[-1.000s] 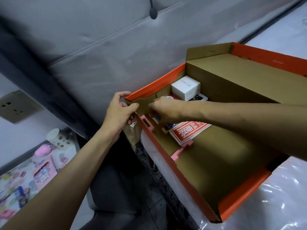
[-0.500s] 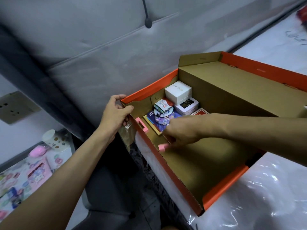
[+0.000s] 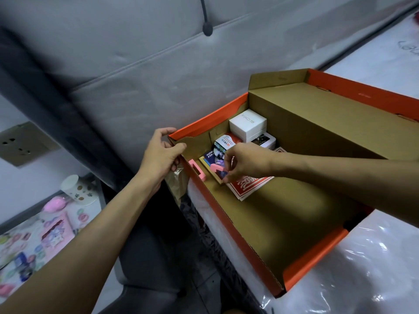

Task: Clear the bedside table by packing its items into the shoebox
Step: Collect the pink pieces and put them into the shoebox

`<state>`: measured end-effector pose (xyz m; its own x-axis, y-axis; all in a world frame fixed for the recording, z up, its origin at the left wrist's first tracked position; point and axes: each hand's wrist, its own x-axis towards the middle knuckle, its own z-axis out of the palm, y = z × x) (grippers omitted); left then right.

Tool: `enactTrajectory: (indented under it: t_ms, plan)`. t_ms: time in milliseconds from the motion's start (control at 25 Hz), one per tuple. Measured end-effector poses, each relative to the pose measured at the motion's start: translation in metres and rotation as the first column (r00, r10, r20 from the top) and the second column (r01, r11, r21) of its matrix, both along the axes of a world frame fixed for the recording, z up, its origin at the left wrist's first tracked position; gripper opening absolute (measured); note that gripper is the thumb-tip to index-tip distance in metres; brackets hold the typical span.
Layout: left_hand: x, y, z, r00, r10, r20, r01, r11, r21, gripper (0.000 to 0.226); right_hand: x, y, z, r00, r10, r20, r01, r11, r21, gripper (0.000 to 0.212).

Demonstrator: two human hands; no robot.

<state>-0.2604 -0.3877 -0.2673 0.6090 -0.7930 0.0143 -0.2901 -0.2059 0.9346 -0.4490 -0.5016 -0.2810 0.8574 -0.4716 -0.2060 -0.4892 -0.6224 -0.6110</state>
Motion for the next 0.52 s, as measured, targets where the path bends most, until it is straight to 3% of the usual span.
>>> enactTrajectory:
  t_ms: [520]
  plan:
    - [0.0003, 0.0011, 0.0011, 1.0, -0.006, 0.01, 0.006, 1.0, 0.012, 0.041, 0.0043, -0.0008, 0.0064, 0.988, -0.145, 0.046, 0.13, 0.96, 0.25, 0.019]
